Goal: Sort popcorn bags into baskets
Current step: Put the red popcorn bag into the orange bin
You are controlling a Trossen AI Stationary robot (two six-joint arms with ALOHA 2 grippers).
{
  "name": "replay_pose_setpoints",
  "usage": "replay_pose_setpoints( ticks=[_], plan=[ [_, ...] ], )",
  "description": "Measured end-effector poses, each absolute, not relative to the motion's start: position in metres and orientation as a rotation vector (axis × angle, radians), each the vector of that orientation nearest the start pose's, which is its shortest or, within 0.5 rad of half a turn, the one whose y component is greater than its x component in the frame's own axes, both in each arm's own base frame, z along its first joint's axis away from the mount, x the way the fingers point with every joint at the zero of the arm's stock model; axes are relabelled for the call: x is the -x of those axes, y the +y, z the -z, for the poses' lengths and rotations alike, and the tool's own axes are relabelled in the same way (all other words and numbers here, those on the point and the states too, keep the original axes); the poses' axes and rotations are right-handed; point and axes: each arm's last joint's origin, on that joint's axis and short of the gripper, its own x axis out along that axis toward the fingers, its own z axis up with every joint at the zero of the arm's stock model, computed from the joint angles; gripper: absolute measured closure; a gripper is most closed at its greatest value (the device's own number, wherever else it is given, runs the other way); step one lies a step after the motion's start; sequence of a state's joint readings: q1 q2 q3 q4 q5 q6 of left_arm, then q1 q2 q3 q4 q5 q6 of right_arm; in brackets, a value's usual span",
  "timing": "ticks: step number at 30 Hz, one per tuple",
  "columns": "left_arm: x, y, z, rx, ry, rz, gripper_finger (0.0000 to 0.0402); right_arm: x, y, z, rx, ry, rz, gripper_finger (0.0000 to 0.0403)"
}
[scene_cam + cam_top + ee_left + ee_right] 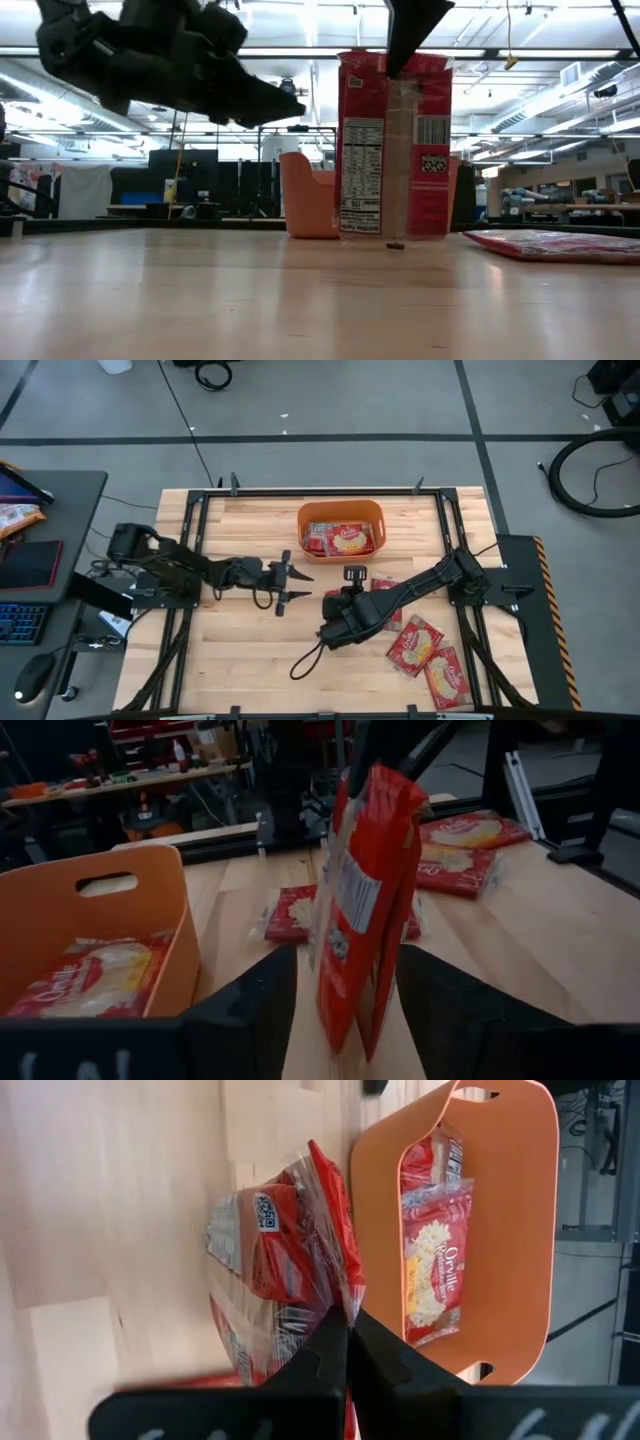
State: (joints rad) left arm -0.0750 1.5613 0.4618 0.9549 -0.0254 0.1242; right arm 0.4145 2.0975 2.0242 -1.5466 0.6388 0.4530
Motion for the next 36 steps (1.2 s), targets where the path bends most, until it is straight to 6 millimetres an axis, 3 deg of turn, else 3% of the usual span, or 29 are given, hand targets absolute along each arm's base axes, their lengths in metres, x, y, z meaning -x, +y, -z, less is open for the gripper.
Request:
replay_pose_setpoints(
  ticks=[10,20,36],
  plan=[
    [-0.306,-0.022,-0.149,-0.133,0.196,0.062,0.0219,-0.375,0.138,-0.283,0.419,1.285,0.482,0.0396],
    [-0.315,-0.022,-0.147,-0.128,0.206,0.047,0.0225,-0.378,0.139,-0.282,0.405,1.258,0.47,0.0396],
    [-0.315,-0.02,-0.146,-0.131,0.215,0.018,0.038,-0.381,0.141,-0.282,0.37,1.248,0.437,0.0373]
  ],
)
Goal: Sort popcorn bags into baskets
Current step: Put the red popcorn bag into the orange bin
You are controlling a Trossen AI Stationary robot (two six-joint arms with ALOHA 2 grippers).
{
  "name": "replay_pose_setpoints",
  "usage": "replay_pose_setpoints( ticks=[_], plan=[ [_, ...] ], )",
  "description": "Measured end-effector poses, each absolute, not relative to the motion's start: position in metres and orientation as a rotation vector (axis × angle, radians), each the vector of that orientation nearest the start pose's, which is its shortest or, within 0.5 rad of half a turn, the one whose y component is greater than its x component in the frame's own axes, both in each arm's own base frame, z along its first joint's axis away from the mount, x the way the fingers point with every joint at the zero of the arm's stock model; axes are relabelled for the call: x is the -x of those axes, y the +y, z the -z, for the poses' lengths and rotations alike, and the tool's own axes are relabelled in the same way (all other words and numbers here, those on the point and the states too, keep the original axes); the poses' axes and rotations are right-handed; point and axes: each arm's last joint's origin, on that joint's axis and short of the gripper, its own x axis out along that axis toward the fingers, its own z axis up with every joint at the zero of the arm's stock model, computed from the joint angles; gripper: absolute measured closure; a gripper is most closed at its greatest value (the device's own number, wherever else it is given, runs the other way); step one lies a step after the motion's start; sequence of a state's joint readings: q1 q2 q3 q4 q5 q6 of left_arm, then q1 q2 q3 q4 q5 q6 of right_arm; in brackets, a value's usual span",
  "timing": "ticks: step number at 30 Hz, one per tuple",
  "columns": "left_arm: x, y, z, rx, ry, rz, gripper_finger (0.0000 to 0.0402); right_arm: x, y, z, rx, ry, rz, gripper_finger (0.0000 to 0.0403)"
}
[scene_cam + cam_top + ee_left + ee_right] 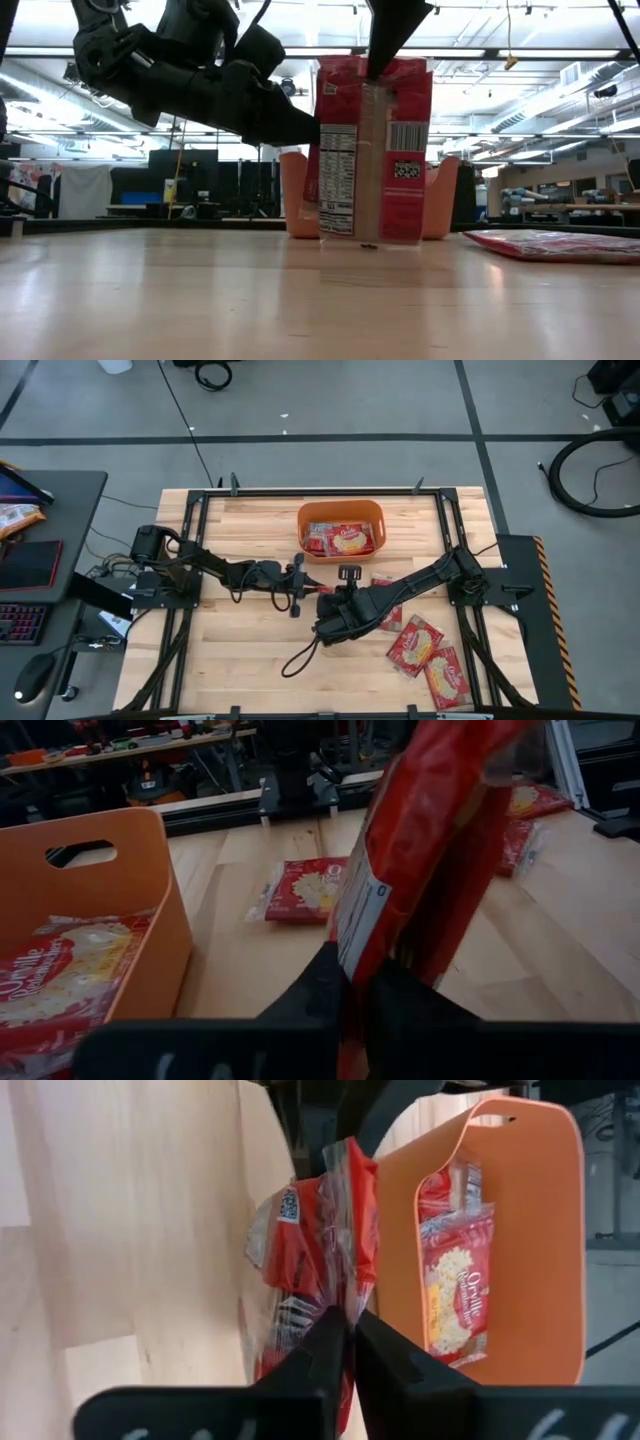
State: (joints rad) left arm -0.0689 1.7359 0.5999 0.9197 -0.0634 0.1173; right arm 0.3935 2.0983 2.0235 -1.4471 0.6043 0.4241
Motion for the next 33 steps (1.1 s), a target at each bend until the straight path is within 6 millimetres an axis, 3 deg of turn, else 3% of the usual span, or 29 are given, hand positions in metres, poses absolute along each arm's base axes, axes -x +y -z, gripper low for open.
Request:
replay_pose_setpoints(
  ticks=[16,21,28,33],
  plan=[
    [-0.315,-0.019,-0.148,-0.128,0.201,-0.016,0.0374,-0.371,0.137,-0.281,0.325,1.345,0.477,0.0239],
    [-0.315,-0.019,-0.148,-0.125,0.202,-0.015,0.0369,-0.368,0.139,-0.286,0.324,1.334,0.479,0.0226],
    [-0.311,-0.019,-0.156,-0.125,0.211,-0.013,0.037,-0.344,0.145,-0.319,0.292,1.163,0.539,0.0224],
    [-0.308,-0.018,-0.163,-0.104,0.22,-0.014,0.037,-0.33,0.148,-0.32,0.28,1.122,0.544,0.0224]
  ],
)
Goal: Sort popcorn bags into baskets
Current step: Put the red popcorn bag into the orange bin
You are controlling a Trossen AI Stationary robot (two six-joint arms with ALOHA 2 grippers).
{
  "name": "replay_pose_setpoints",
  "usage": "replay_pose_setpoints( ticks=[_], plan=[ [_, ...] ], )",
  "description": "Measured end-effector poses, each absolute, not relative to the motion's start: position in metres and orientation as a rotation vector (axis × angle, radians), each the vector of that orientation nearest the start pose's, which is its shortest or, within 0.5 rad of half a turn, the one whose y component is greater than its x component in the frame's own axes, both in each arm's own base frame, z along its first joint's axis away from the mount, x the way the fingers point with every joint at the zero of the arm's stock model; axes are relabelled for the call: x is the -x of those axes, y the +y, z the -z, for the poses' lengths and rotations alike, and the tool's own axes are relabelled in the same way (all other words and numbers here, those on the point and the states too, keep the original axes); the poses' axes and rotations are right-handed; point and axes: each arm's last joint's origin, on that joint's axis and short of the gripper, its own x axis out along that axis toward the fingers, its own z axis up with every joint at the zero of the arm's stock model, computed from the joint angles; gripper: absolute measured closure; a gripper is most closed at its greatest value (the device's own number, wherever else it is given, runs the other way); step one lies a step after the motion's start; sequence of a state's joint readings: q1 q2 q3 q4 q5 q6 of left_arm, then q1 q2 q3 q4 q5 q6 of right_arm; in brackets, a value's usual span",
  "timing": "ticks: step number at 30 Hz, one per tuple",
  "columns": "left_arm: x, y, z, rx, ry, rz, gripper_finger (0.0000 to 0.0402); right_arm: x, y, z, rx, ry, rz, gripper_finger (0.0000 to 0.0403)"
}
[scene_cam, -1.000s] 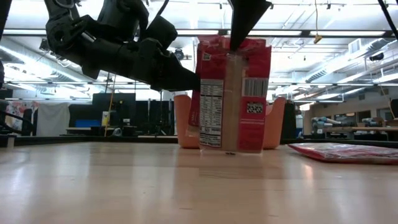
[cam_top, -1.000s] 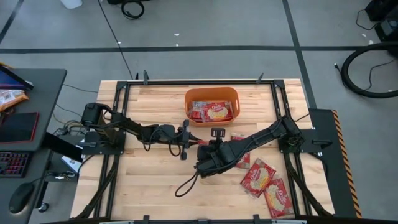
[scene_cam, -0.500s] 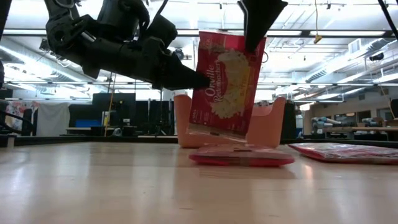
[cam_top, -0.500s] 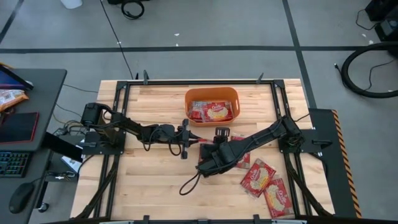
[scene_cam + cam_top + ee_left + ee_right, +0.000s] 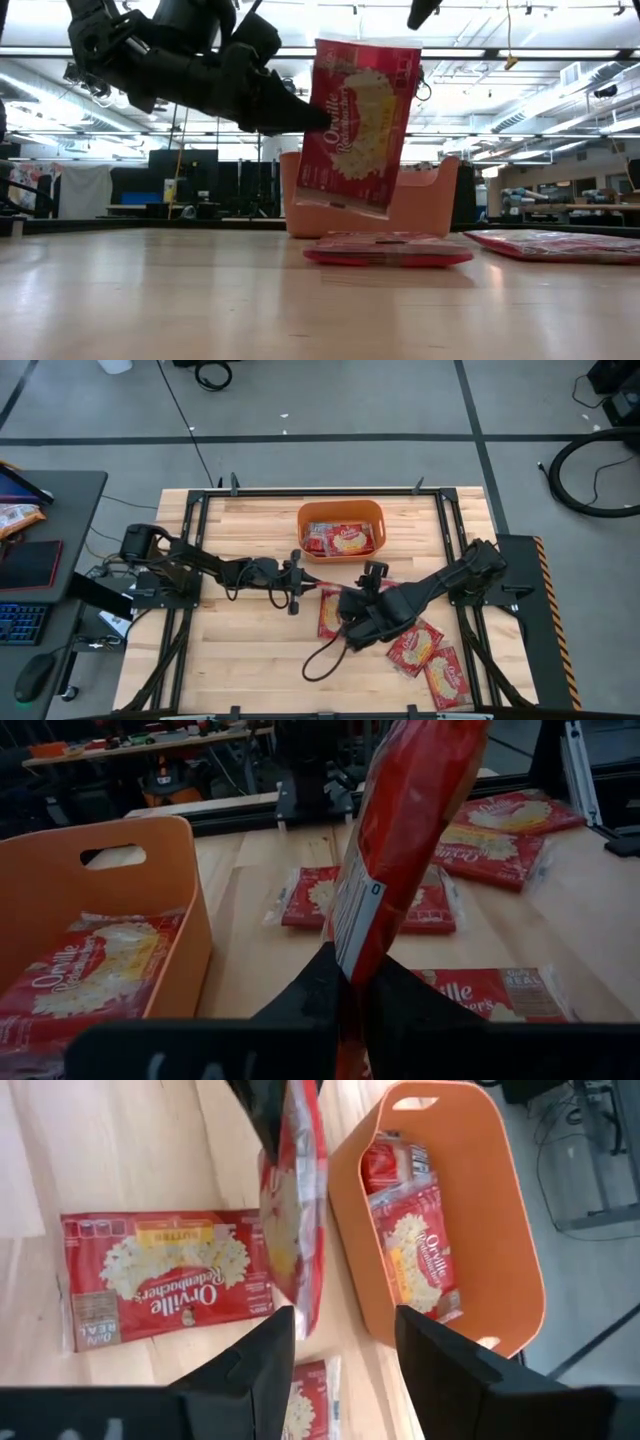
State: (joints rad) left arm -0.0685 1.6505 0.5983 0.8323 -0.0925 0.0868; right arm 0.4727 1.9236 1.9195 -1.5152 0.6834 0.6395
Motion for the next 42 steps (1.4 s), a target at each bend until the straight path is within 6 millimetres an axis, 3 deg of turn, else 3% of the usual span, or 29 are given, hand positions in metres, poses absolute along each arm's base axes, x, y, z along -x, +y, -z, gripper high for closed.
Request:
replay_pose_setpoints(
  ticks=[10,14,31,36,42],
  plan=[
    [-0.307,-0.019,-0.161,-0.082,0.24,-0.014,0.037,-0.33,0.146,-0.3,0.257,1.16,0.506,0.0225],
    [-0.307,-0.019,-0.161,-0.075,0.247,-0.015,0.037,-0.333,0.141,-0.302,0.205,1.11,0.453,0.0225],
    [-0.317,-0.029,-0.169,-0.073,0.286,0.018,0.037,-0.367,0.094,-0.28,0.055,1.1,0.279,0.0235],
    [-0.317,-0.029,-0.169,-0.094,0.284,0.02,0.037,-0.368,0.086,-0.277,0.038,1.129,0.255,0.027],
    [-0.317,-0.029,-0.169,-0.099,0.284,0.021,0.0369,-0.368,0.085,-0.276,0.032,1.134,0.251,0.0351]
  ],
)
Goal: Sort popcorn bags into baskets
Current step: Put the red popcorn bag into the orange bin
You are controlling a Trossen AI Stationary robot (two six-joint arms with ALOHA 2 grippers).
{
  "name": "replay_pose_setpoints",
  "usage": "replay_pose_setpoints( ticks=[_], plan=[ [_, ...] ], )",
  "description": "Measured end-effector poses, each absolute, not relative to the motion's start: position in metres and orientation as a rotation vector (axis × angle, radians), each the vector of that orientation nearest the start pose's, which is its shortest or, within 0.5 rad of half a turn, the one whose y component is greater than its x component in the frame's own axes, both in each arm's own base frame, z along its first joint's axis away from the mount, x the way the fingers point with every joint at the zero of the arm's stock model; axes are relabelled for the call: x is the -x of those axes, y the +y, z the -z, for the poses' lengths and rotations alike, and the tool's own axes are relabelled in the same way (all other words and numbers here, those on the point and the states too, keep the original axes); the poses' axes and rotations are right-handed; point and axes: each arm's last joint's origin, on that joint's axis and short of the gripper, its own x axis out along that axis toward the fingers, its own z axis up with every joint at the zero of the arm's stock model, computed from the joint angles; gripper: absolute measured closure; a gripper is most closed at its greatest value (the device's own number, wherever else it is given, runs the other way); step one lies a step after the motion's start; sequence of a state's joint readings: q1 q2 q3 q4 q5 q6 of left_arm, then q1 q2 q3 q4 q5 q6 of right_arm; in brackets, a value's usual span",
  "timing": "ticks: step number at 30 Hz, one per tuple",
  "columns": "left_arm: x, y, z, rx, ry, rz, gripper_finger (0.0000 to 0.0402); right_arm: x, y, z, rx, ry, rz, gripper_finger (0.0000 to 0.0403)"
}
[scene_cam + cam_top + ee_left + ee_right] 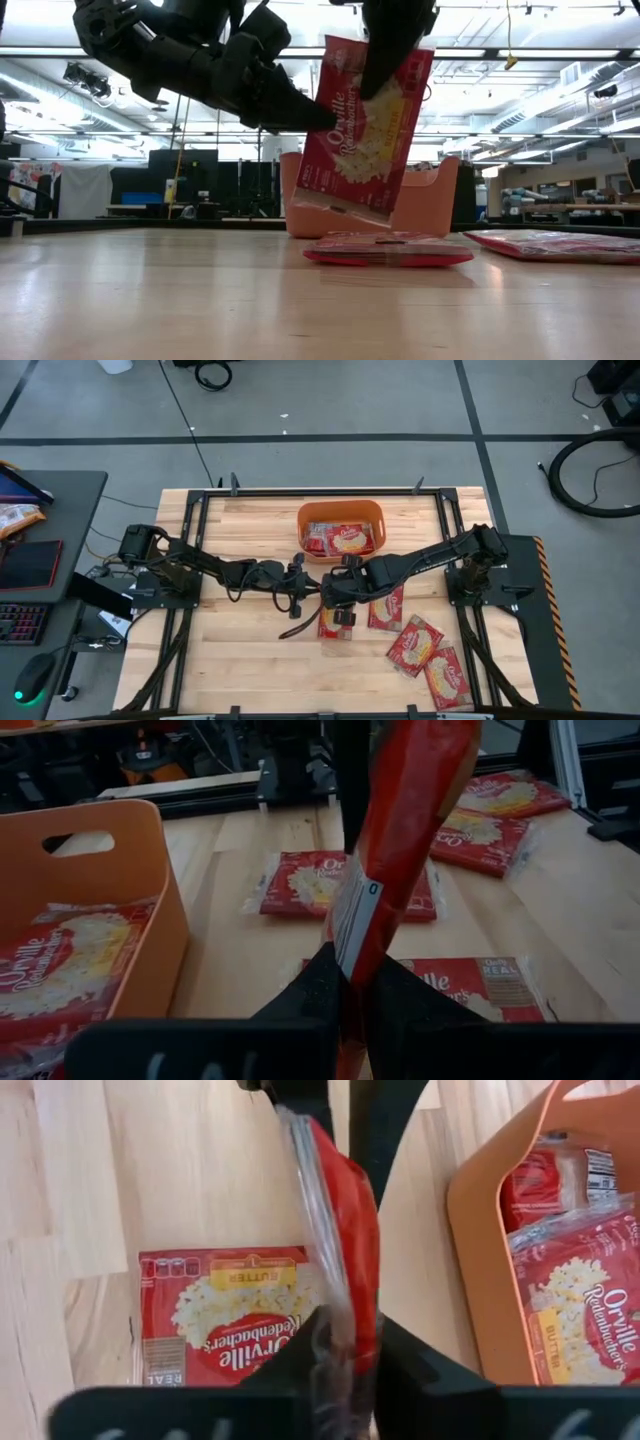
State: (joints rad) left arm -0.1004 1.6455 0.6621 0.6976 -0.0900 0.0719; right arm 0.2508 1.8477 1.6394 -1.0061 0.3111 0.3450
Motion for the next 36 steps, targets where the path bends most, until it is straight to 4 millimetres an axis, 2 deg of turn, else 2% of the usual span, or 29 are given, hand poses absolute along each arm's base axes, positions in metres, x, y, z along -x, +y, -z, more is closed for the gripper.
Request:
replay_pose_setpoints(
  ticks=[3,9,13,16,23,30,33,36],
  plan=[
    [-0.317,-0.03,-0.169,-0.098,0.285,0.0,0.0359,-0.368,0.085,-0.276,0.031,1.134,0.253,0.0379],
    [-0.315,-0.03,-0.167,-0.167,0.318,-0.108,0.0287,-0.363,0.083,-0.275,0.032,1.176,0.291,0.0373],
    [-0.307,-0.028,-0.178,-0.192,0.343,-0.185,0.0241,-0.356,0.075,-0.275,0.052,1.235,0.363,0.0366],
    [-0.301,-0.028,-0.185,-0.2,0.364,-0.196,0.0223,-0.353,0.069,-0.28,0.03,1.228,0.396,0.0372],
    [-0.288,-0.034,-0.191,-0.255,0.45,-0.178,0.0217,-0.335,0.05,-0.315,-0.006,1.107,0.469,0.037],
    [-0.281,-0.036,-0.195,-0.293,0.471,-0.202,0.0217,-0.322,0.015,-0.351,-0.059,0.937,0.509,0.0372],
    [-0.278,-0.035,-0.195,-0.297,0.461,-0.203,0.0217,-0.324,-0.004,-0.357,-0.098,0.882,0.508,0.0373],
    [-0.275,-0.032,-0.188,-0.304,0.489,-0.206,0.0217,-0.33,-0.023,-0.35,-0.158,0.843,0.482,0.0372]
  ],
)
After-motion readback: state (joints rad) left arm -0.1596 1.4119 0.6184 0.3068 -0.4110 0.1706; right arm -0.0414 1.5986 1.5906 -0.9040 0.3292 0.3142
